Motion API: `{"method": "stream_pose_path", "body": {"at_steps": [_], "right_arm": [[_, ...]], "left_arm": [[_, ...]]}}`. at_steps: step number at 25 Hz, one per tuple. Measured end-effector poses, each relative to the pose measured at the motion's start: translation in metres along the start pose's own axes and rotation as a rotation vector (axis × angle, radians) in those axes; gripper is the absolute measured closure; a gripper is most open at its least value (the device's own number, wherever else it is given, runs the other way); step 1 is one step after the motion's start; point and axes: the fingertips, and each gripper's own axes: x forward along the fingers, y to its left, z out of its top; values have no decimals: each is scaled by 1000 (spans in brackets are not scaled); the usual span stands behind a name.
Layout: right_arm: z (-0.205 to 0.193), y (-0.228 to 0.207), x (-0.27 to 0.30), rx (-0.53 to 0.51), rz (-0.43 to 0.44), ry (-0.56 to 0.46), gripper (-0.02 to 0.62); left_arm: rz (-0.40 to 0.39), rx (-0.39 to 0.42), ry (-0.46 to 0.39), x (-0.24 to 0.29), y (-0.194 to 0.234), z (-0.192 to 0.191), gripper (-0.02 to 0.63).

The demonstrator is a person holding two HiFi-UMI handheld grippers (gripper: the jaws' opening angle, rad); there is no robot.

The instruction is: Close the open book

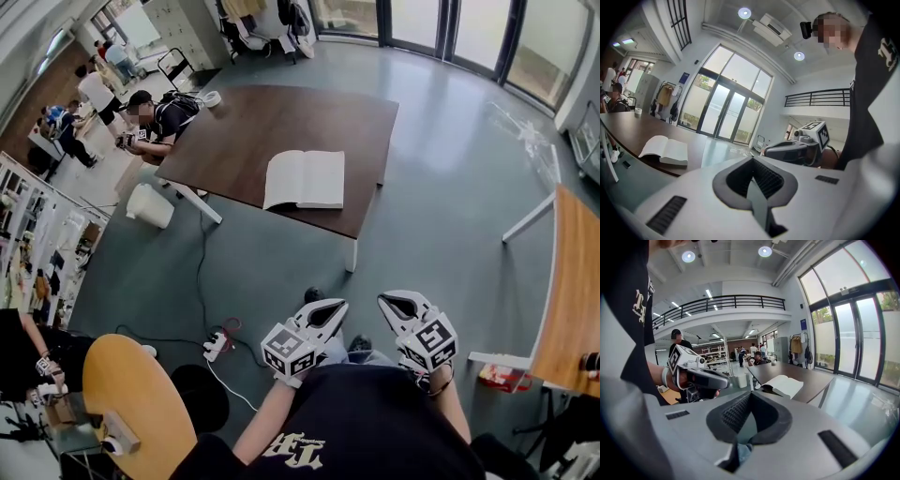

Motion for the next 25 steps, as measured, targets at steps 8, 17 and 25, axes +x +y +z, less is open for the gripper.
{"method": "stream_pose_path", "body": {"at_steps": [8, 17, 25], "right_arm": [[1, 2, 15, -12, 14, 34, 606], [3, -3, 22, -40, 22, 38, 606], [8, -8, 29, -65, 26, 41, 606]], "left_arm": [[52, -23, 7, -7, 20, -4, 601], [17, -23, 3, 2, 21, -1, 601], [8, -32, -6, 8, 30, 2, 601]]}}
